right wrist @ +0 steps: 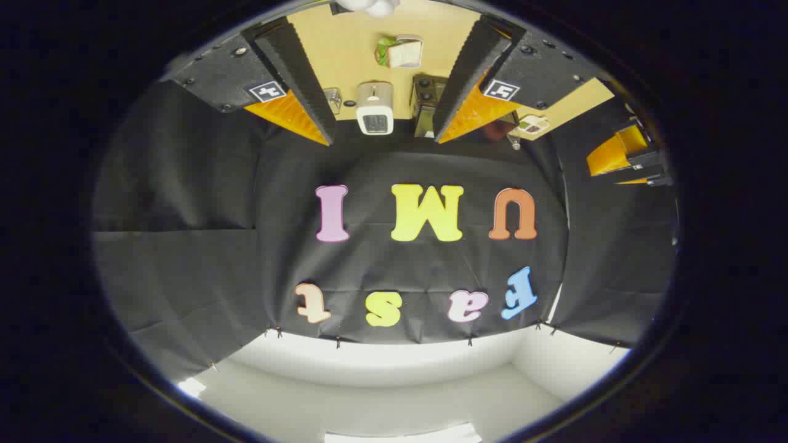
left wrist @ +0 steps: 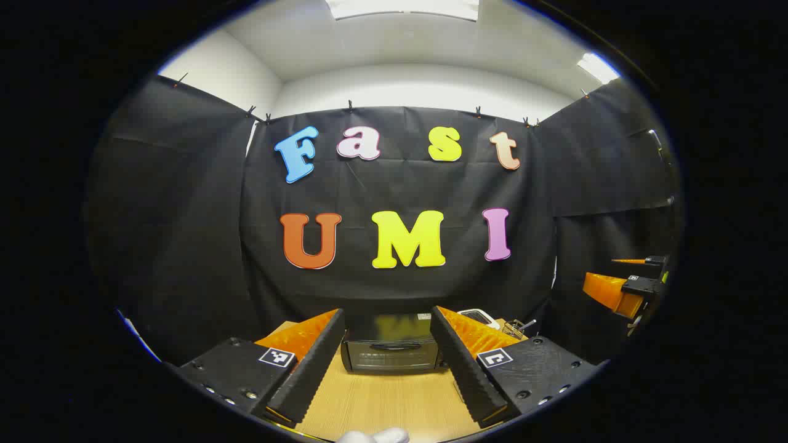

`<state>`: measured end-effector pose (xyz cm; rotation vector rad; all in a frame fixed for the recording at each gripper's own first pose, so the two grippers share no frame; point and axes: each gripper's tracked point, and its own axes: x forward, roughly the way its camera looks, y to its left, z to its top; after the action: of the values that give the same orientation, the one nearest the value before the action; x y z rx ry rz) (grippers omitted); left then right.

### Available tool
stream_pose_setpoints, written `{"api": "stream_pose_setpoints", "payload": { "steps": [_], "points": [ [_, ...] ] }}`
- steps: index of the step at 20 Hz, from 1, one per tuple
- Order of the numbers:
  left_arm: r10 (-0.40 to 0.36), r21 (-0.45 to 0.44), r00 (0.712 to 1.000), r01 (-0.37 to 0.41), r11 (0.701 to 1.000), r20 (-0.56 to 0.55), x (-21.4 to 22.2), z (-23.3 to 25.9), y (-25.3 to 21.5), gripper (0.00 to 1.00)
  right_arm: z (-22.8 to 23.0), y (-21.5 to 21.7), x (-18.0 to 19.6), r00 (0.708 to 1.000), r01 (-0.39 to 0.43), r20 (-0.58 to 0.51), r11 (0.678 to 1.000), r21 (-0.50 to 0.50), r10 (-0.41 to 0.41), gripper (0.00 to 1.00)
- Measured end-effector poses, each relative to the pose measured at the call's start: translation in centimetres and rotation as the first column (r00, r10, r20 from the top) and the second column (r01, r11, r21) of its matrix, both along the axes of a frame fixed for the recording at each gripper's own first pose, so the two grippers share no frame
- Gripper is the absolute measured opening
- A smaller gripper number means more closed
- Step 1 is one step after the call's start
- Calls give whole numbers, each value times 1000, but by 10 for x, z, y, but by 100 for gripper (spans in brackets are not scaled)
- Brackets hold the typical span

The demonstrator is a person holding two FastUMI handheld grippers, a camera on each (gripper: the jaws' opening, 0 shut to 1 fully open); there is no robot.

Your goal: Open the electric oven with the left hand, put the food in, and close the electric oven.

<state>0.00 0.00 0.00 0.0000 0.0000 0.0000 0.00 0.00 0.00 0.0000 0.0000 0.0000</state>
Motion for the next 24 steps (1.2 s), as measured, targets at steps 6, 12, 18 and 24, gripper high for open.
{"api": "stream_pose_setpoints", "payload": {
  "steps": [6, 12, 18, 24],
  "points": [
    [11, 4, 1000, -11, 1000, -5, 4, 0, 3, 92, 1, -1, 5, 1000, -6, 1, 1000, -15, 6, 91],
    [10, 12, 1000, -9, 1000, -8, 9, -2, 3, 92, 1, -1, 13, 1000, -6, -4, 1000, -10, 6, 100],
    [11, 14, 1000, -10, 1000, -19, 24, -13, 5, 92, -1, 0, 19, 1000, -4, -2, 1000, -15, 4, 91],
    [2, -28, 998, -3, 1000, -59, 70, -52, 1, 92, 2, -20, 22, 1000, 22, 9, 999, -29, -22, 100]
  ]
}}
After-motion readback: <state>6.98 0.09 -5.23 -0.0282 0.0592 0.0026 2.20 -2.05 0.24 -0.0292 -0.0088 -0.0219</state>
